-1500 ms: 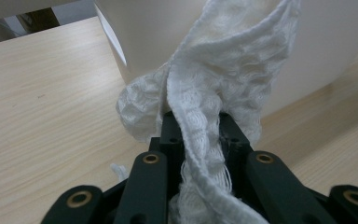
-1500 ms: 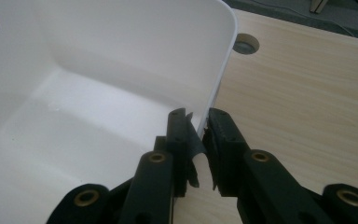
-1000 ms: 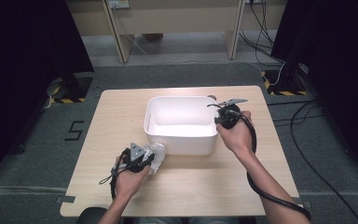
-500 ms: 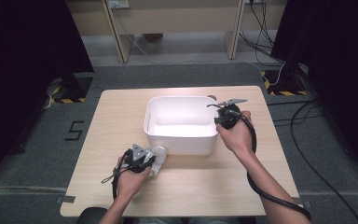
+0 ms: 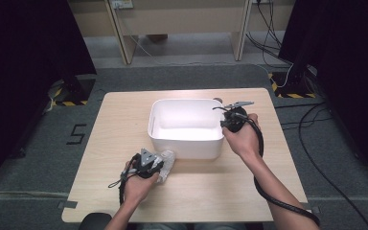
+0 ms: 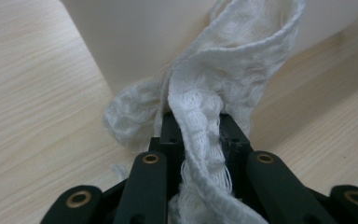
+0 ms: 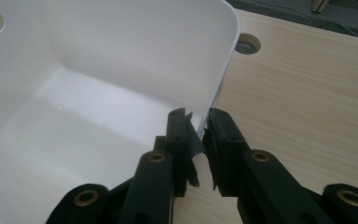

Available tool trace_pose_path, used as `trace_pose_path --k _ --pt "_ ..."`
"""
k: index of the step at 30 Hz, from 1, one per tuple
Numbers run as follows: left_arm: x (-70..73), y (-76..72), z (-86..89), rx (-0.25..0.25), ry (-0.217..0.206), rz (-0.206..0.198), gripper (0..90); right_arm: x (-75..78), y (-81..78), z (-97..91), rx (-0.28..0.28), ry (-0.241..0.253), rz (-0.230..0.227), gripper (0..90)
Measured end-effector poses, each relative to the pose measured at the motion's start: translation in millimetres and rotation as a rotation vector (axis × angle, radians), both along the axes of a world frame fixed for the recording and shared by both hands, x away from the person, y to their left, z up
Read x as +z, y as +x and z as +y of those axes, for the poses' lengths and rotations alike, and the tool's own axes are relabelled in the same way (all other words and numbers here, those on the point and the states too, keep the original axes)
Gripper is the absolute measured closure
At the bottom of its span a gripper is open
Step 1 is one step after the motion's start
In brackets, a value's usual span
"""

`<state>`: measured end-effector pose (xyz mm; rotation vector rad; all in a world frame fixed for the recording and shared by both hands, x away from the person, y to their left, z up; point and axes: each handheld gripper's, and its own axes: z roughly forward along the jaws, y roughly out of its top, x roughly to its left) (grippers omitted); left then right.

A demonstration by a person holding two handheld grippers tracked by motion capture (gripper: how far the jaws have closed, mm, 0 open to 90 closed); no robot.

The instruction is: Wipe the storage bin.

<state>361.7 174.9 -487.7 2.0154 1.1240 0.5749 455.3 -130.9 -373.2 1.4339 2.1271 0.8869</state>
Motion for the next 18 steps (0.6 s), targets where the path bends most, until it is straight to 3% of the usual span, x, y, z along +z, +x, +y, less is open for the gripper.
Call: trace_pose_path --k 14,18 --pt "8.1 -3.3 -7.0 -0.023 -0.015 -0.022 75.4 0.3 0.3 -0.4 0.004 -0.004 0.002 79.5" --pt "12.7 -4.5 -7.0 -0.016 -0.039 -0.037 75.5 0.5 0.3 -0.3 0.003 -0.006 0.003 79.5"
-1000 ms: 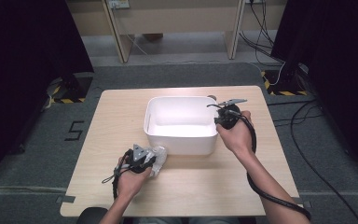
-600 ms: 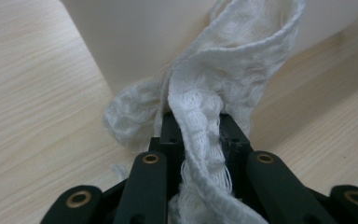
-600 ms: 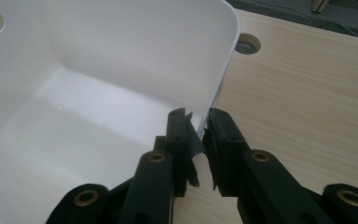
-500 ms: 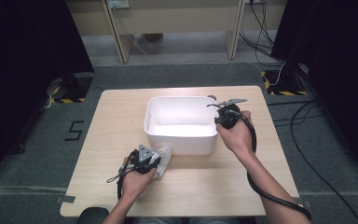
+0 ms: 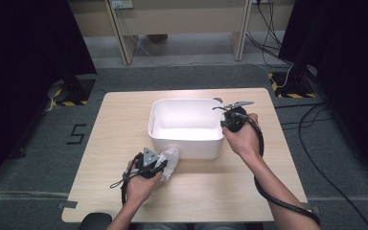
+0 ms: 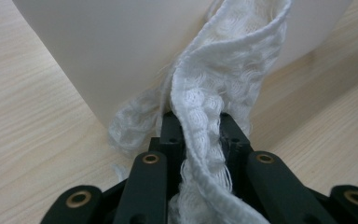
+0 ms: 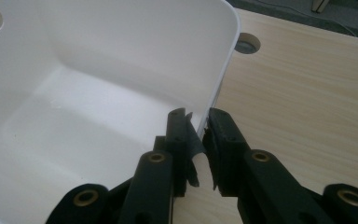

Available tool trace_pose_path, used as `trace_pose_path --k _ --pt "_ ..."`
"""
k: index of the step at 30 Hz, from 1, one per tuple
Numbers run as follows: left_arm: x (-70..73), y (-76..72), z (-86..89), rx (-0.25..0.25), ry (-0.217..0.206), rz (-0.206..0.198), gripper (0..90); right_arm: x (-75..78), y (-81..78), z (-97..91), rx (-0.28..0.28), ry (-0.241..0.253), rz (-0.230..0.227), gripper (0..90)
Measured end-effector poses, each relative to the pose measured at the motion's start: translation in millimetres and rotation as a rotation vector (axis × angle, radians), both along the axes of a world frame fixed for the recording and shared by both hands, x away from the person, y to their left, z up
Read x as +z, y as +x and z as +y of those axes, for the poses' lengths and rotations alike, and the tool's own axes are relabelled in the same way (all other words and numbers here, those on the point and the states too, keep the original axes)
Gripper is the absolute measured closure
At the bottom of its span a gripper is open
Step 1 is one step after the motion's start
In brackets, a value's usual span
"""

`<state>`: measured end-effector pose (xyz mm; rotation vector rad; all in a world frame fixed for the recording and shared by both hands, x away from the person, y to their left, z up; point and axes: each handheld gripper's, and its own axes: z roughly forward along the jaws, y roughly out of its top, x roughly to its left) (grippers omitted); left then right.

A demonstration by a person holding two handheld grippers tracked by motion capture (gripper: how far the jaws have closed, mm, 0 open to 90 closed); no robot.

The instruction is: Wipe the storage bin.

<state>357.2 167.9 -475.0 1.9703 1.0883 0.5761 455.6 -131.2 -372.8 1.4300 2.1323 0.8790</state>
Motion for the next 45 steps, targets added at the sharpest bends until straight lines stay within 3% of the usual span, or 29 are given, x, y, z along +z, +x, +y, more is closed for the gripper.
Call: trace_pose_path --k 10,21,45 --pt "16.1 -4.1 2.7 0.013 -0.014 -0.034 75.5 0.2 0.1 0.2 0.002 -0.003 0.0 79.4" --pt "41.0 -12.3 5.3 0.019 -0.03 -0.098 75.5 0.3 0.4 1.0 0.001 -0.006 0.0 79.5" --pt "49.1 -13.6 -6.9 -0.007 -0.031 -0.125 75.4 0.1 0.1 1.2 0.002 -0.011 -0.004 79.6"
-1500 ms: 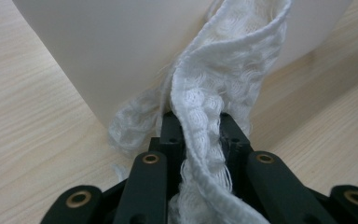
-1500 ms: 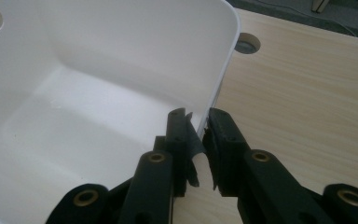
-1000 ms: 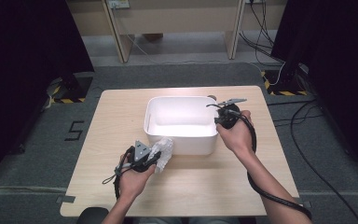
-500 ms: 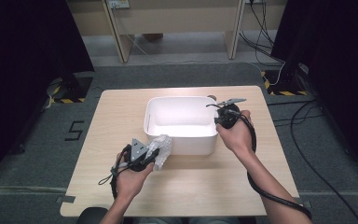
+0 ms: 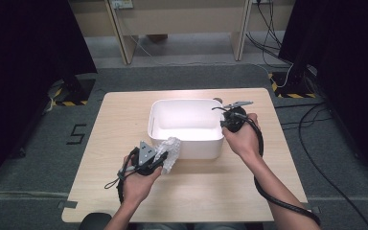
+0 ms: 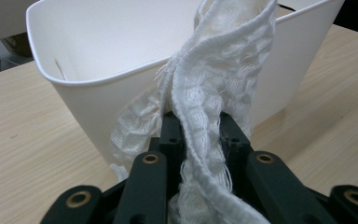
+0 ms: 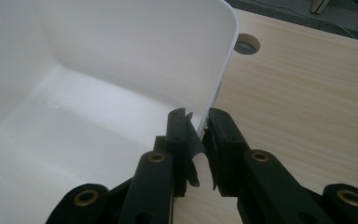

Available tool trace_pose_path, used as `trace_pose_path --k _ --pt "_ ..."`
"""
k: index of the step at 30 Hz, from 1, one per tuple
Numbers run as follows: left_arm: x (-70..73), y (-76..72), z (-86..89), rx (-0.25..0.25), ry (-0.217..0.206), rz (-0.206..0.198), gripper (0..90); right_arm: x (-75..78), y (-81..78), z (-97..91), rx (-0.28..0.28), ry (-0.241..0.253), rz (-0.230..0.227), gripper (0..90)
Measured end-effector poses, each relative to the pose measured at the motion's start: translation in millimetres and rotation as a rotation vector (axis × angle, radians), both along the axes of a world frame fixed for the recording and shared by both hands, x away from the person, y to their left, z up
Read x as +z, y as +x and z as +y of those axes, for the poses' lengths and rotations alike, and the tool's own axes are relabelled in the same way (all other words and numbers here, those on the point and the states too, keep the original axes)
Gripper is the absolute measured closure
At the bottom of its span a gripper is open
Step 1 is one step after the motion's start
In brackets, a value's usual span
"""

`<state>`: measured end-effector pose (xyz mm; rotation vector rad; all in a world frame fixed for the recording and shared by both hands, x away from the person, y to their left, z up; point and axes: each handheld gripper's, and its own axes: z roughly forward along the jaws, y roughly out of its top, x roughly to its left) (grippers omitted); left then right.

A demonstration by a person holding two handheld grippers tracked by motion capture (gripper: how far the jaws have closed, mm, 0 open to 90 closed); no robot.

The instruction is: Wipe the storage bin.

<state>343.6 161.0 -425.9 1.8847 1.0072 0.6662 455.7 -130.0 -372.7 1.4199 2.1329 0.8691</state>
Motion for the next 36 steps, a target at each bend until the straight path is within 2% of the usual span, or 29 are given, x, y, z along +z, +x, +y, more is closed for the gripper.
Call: trace_pose_path --k 14,26,36 --pt "-0.1 1.9 -9.6 -0.019 0.003 -0.001 75.4 0.0 0.0 -0.1 0.001 -0.002 -0.002 79.7" --pt "-11.4 5.4 -14.7 -0.021 0.004 0.013 75.3 0.0 0.0 -0.2 0.002 -0.003 -0.002 79.7" --pt "-22.2 4.3 -18.6 -0.019 0.026 0.014 75.4 0.0 -0.1 0.1 0.002 -0.002 -0.002 79.7"
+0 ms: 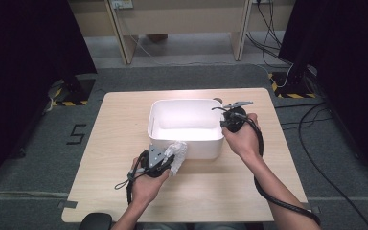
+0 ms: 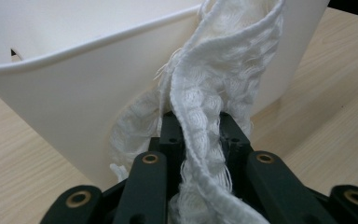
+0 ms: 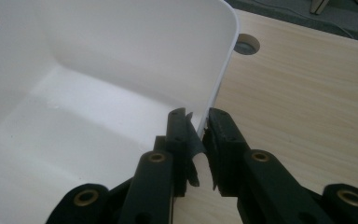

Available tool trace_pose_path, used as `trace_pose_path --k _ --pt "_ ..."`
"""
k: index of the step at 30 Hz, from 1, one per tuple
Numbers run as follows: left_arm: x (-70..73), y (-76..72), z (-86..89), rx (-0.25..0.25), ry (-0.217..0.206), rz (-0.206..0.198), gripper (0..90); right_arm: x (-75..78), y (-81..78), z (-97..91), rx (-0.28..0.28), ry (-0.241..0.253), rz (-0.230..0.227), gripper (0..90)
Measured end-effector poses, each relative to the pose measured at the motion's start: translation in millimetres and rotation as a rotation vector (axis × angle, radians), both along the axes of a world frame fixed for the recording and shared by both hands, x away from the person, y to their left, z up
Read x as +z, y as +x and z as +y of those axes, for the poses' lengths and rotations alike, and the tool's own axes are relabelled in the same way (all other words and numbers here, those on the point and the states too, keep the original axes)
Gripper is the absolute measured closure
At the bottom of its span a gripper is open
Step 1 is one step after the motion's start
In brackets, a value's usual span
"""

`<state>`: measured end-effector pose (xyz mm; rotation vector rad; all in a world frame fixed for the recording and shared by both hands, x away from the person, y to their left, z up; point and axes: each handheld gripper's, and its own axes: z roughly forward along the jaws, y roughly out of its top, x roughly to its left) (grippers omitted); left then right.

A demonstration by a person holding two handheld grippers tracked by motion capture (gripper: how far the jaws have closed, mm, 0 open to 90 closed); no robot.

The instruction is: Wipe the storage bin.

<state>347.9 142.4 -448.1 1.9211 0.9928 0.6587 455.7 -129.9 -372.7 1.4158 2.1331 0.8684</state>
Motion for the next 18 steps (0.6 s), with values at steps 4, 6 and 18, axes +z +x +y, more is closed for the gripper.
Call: trace_pose_path --k 4,6,18 --pt "-5.5 0.7 -1.4 -0.005 0.006 0.011 75.4 0.0 0.1 0.1 0.001 -0.001 0.0 79.6" --pt "-8.5 1.2 -2.4 -0.005 0.007 0.014 75.4 0.1 -0.2 0.5 -0.002 0.001 0.003 79.6" --pt "-26.6 4.7 -6.7 -0.006 0.034 0.048 75.4 0.3 -0.2 0.4 0.0 0.0 0.003 79.6"
